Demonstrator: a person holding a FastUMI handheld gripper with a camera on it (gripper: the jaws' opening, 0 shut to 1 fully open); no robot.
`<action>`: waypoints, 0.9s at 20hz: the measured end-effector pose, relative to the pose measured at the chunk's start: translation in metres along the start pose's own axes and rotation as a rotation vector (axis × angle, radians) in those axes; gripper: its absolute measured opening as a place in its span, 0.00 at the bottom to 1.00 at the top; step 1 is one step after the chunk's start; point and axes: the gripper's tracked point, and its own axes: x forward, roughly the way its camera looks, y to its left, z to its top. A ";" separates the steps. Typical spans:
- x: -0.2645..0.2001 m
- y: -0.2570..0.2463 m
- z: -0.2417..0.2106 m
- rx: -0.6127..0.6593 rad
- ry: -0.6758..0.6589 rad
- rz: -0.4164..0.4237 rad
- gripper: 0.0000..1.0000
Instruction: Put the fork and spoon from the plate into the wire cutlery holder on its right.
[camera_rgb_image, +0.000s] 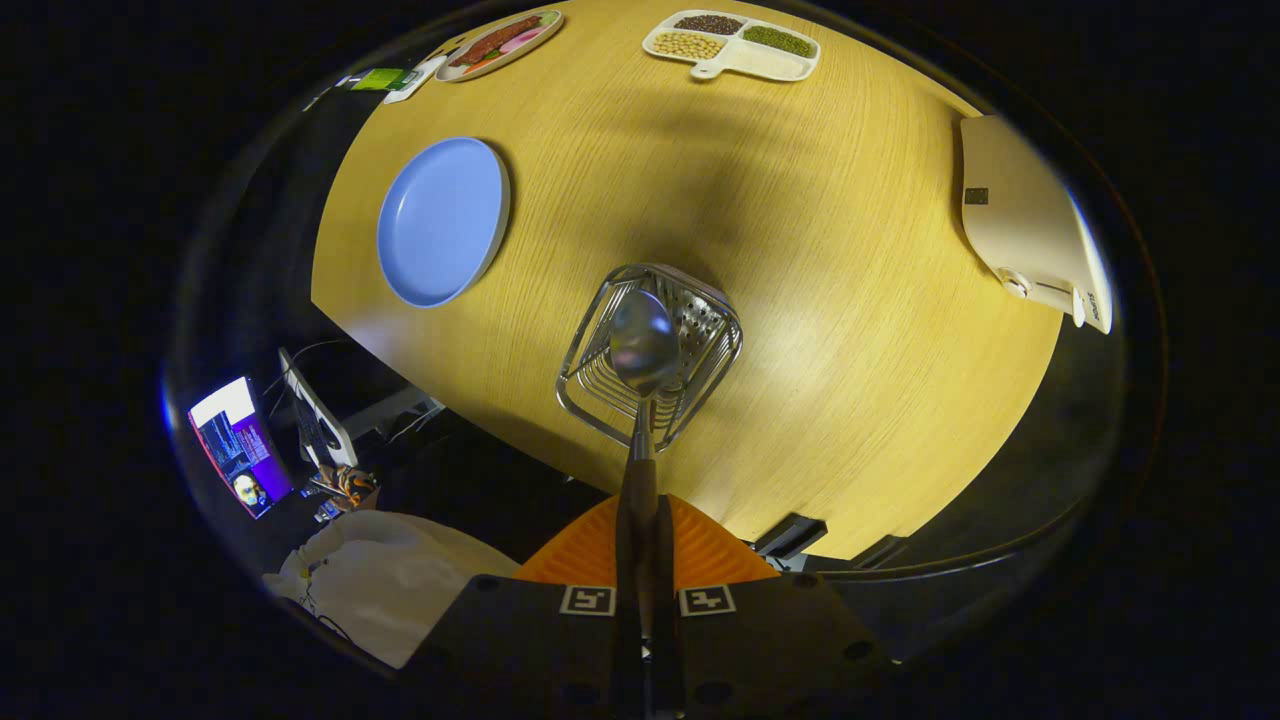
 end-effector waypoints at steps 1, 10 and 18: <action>0.001 -0.001 0.001 0.000 0.008 -0.001 0.08; -0.012 0.002 0.014 0.023 -0.089 0.022 0.69; -0.045 0.019 0.011 0.084 -0.340 0.061 1.00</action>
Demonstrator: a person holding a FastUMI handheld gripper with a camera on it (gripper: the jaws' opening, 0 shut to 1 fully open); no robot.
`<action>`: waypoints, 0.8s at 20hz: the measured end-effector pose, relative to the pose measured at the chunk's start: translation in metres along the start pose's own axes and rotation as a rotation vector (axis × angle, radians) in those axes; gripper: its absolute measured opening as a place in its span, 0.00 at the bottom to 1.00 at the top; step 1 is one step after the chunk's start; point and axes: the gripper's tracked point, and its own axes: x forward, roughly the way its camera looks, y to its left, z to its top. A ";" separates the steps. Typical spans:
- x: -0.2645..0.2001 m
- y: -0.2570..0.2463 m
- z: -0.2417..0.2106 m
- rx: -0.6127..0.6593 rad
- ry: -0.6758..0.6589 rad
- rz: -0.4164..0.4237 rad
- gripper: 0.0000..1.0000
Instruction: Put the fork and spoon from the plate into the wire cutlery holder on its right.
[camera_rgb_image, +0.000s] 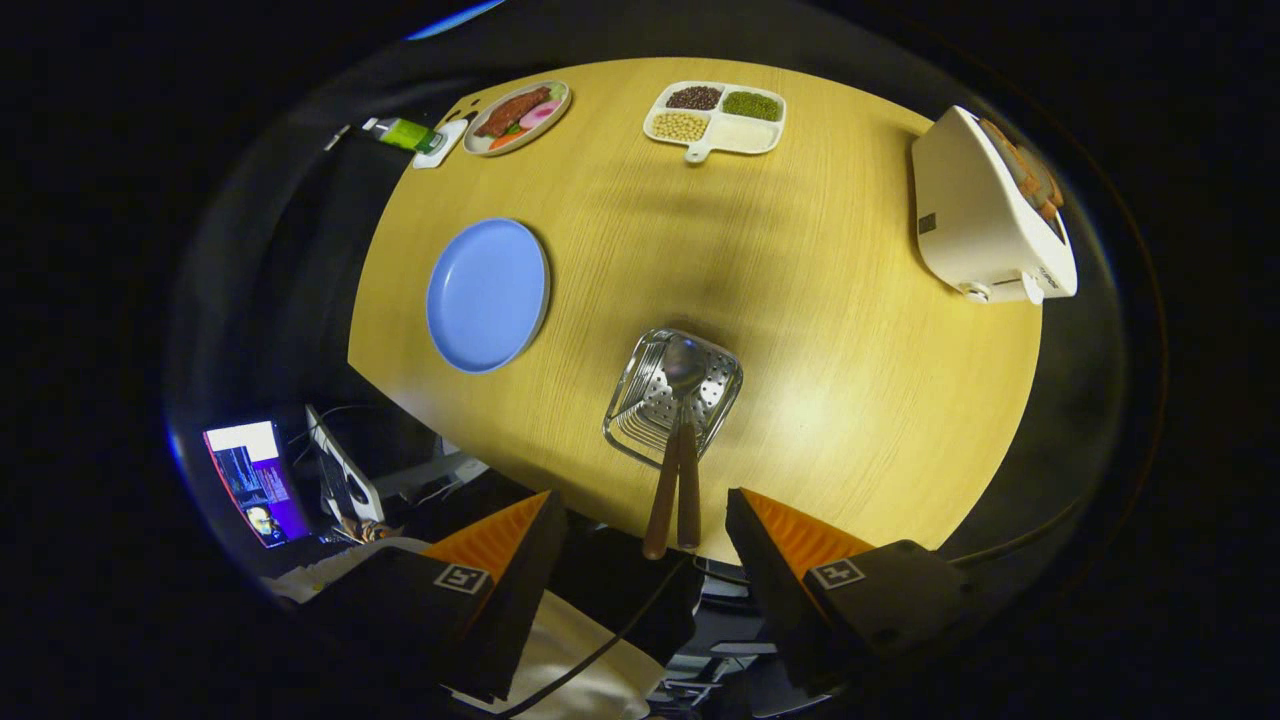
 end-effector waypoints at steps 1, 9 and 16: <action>-0.005 0.001 0.001 0.011 -0.034 -0.002 1.00; -0.080 0.026 0.014 0.052 -0.365 -0.030 1.00; -0.172 0.055 0.029 0.164 -0.759 -0.059 1.00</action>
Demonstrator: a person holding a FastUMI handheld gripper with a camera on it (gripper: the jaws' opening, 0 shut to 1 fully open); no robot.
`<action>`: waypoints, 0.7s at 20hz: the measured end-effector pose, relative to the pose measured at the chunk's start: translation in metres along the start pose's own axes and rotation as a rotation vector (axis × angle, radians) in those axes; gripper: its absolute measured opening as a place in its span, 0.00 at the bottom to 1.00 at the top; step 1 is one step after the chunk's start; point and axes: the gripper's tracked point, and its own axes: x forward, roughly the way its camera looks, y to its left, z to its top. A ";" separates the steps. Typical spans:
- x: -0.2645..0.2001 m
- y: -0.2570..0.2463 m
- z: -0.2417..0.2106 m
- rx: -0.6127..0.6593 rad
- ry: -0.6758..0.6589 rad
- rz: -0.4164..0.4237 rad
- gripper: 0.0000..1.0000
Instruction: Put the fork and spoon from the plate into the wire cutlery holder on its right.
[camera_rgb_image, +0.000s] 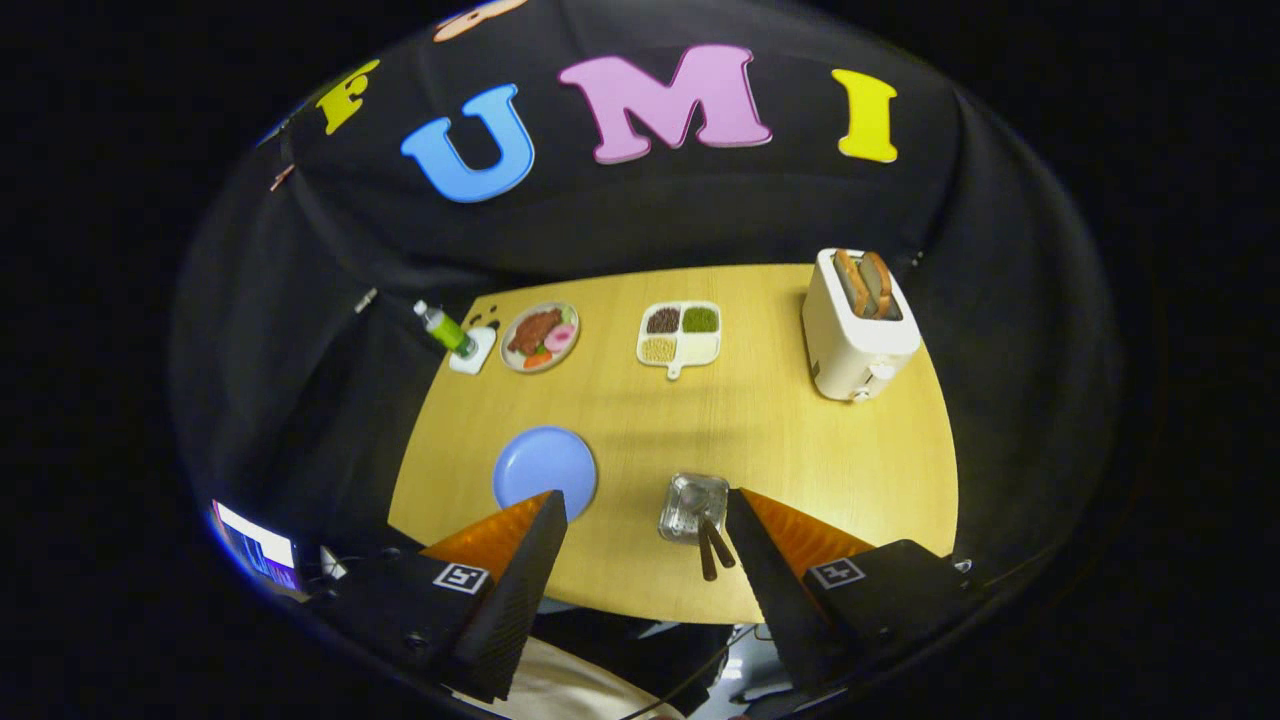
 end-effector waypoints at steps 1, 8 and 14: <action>-0.007 0.002 0.014 0.010 -0.076 -0.005 1.00; -0.053 -0.018 0.093 -0.035 -0.563 -0.133 0.99; -0.076 -0.043 0.108 -0.155 -0.785 -0.245 0.99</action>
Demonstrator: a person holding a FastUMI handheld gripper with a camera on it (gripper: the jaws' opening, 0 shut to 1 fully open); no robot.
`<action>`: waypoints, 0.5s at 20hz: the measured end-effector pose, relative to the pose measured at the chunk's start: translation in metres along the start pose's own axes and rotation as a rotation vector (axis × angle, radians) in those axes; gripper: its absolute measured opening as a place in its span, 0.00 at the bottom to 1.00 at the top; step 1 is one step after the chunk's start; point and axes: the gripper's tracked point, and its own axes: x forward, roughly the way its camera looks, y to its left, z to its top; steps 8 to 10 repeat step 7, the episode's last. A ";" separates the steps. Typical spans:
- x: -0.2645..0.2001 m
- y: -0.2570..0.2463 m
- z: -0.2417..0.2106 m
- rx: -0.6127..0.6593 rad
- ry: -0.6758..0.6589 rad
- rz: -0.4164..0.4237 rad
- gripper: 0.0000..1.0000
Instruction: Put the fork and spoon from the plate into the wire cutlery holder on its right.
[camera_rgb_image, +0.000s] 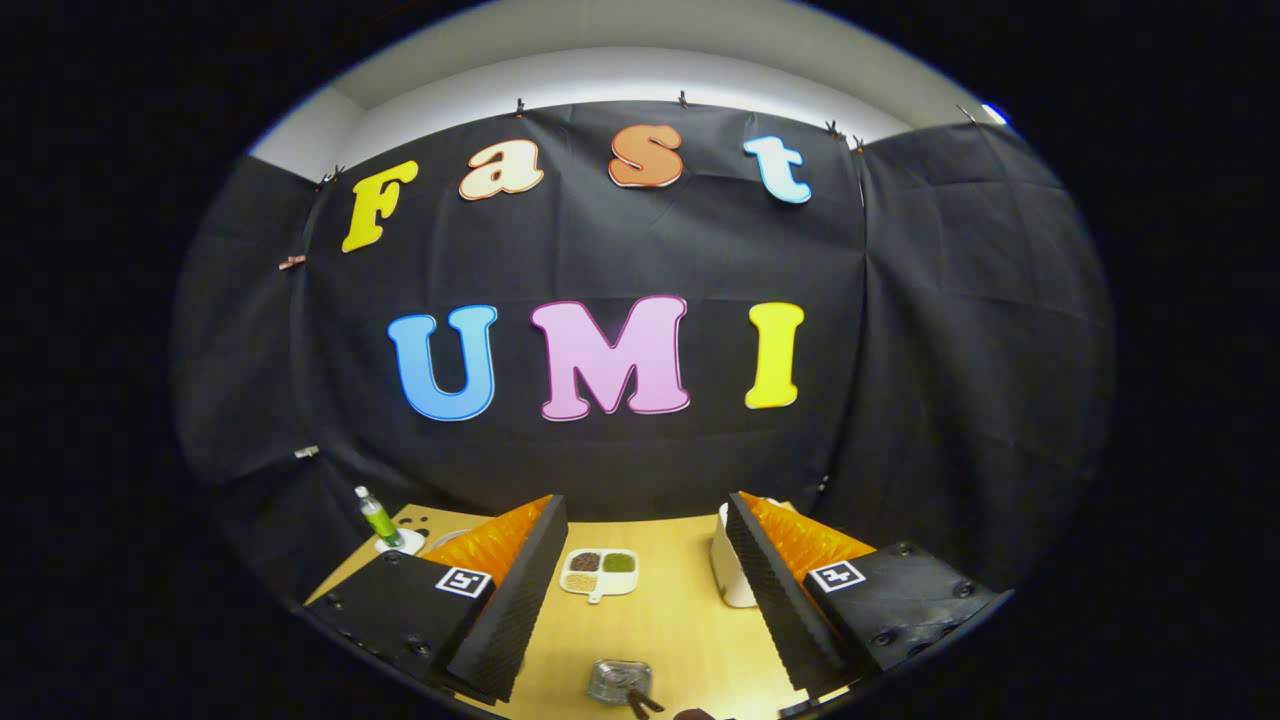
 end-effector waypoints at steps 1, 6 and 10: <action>-0.002 0.001 -0.007 -0.012 -0.005 -0.001 0.99; -0.004 -0.007 -0.040 0.004 0.027 -0.005 0.99; -0.004 -0.003 -0.046 0.021 0.044 0.008 0.99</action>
